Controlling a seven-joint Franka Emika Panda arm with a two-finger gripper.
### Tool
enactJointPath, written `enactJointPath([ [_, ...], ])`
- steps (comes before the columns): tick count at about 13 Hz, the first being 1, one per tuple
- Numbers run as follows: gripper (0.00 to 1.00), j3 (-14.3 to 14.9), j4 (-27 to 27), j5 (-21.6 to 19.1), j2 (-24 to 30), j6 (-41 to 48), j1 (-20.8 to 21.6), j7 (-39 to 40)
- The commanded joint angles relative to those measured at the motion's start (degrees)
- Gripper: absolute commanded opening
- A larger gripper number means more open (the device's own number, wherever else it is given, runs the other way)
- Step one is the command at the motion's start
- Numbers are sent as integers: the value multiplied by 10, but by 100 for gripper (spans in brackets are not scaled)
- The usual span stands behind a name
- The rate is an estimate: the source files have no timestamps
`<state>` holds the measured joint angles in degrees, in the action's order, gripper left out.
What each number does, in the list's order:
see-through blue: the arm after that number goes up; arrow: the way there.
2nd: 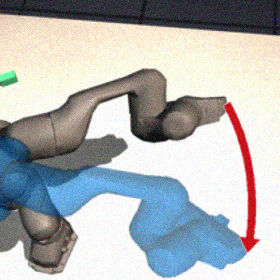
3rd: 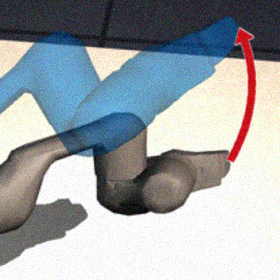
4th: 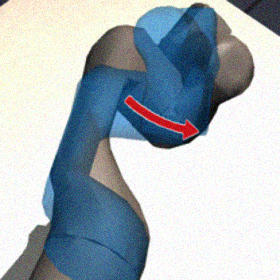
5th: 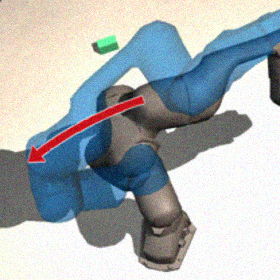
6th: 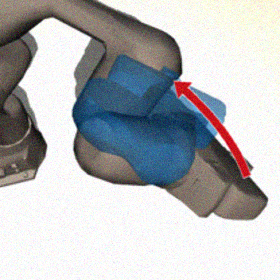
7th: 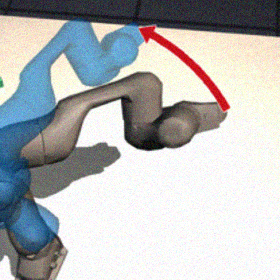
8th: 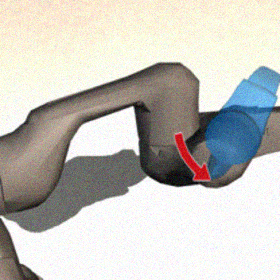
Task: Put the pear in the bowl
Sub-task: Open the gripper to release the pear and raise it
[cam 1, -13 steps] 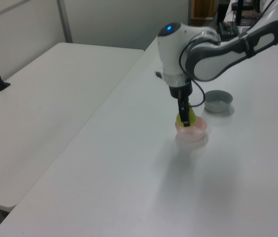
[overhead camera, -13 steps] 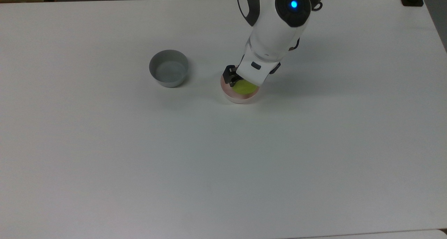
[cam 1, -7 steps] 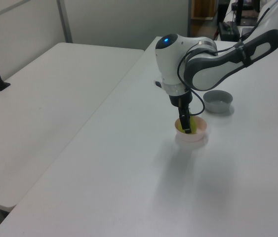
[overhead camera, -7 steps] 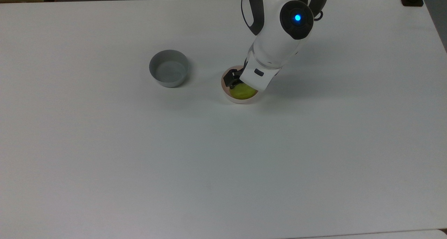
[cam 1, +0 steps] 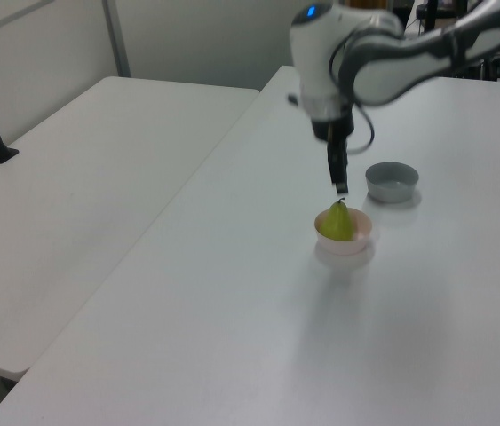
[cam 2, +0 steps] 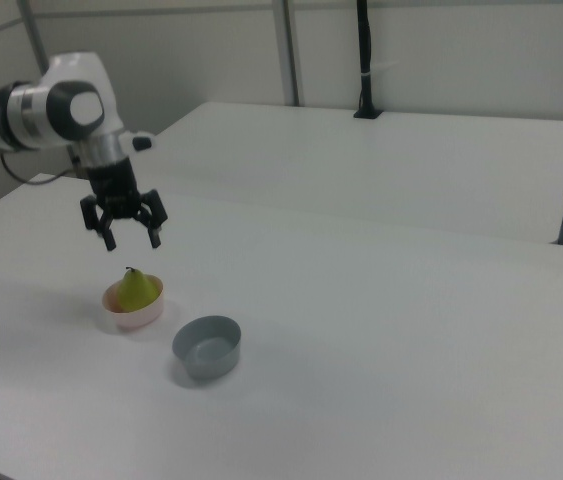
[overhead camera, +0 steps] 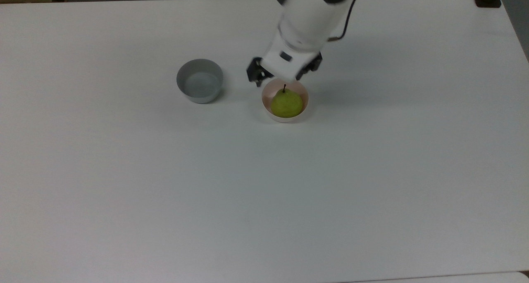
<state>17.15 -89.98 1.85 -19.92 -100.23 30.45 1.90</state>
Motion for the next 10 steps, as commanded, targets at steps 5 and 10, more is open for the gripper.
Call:
enactJointPath([
  [5,100,-55,2,-4,118,62,-194,-26],
  [10,100,-56,2,1,124,62,-239,-25],
])
